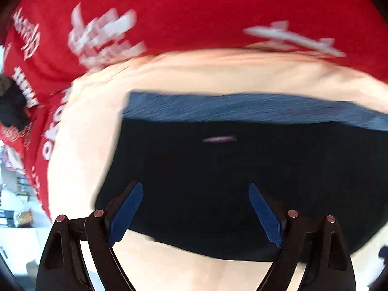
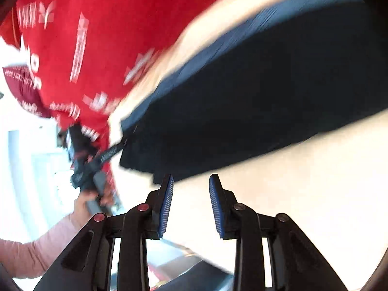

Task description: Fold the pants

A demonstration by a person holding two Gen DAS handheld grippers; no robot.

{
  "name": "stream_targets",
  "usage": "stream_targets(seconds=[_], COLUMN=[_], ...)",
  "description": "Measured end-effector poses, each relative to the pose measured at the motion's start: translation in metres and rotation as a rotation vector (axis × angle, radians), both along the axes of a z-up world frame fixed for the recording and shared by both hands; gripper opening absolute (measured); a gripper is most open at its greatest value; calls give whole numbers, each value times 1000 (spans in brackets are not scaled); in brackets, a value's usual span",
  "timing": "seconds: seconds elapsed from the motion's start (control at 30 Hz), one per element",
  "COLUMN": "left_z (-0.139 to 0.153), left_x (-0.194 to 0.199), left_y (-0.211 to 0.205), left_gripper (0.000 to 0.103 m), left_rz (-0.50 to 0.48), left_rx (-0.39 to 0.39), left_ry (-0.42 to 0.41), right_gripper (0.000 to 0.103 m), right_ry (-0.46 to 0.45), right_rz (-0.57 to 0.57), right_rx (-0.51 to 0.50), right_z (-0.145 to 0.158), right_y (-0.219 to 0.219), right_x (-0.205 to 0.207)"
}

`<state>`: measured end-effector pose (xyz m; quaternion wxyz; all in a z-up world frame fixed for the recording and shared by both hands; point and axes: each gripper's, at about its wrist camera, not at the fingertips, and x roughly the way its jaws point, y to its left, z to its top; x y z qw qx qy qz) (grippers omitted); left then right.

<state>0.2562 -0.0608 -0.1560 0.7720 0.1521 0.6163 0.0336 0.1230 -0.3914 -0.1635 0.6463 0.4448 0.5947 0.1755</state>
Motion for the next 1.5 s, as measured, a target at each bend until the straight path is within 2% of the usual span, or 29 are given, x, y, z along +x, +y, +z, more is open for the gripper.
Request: stream_targets(seconds=[0.1, 0.13, 0.2, 0.43, 0.53, 0.6, 0.67, 0.73, 0.8, 0.87, 0.93, 0.97, 1.03, 1.13, 1.27, 1.33, 1.37, 1.43, 1.5], left_z=[-25, -28, -36, -52, -54, -54, -56, -51, -49, -43, -24, -16, 1, 26, 44, 44, 44, 47, 38], left_x=[12, 9, 13, 25, 28, 31, 31, 24, 24, 24, 20, 15, 5, -11, -30, -33, -36, -43, -37], left_y=[61, 72, 96, 133, 138, 140, 143, 135, 135, 137, 125, 120, 106, 65, 7, -18, -31, -45, -31], left_gripper=[90, 93, 102, 103, 103, 103, 103, 103, 103, 103, 103, 103, 103, 103, 103, 103, 103, 103, 103], left_rz=[35, 36, 45, 86, 64, 50, 38, 30, 32, 39, 18, 4, -27, -110, -228, -258, -272, -291, -263], left_rx=[36, 39, -62, -232, -227, -227, -236, -238, -226, -200, -169, -167, -169, -171, -225, -284, -283, -240, -197], left_ry=[28, 41, 37, 56, 57, 61, 55, 45, 47, 60, 54, 40, 21, -19, -56, -39, -47, -87, -71], right_gripper=[34, 34, 34, 34, 34, 15, 10, 10, 10, 10, 11, 16, 16, 16, 16, 16, 16, 16, 16], right_ry=[21, 20, 21, 48, 60, 42, 1, 11, 45, 42, 53, 63, 89, 32, -82, -96, -93, -83, -67], right_rz=[-11, -19, -47, -168, -189, -175, -144, -125, -111, -118, -105, -88, -46, -16, 3, 17, 13, 22, 60], right_rx=[73, 77, 85, 101, 102, 44, -11, -74, -130, -130, -152, -159, -216, -312, -436, -478, -472, -472, -480], right_z=[-17, -21, -30, -50, -55, -43, -24, -22, -36, -42, -35, -33, -23, 5, 33, 31, 27, 19, 6], right_y=[56, 70, 90, 82, 79, 79, 84, 90, 93, 92, 86, 83, 71, 50, 31, 26, 22, 23, 27], right_x=[3, 4, 17, 25, 40, 52, 53, 42, 31, 24, 19, 16, 10, 12, 37, 53, 59, 65, 64])
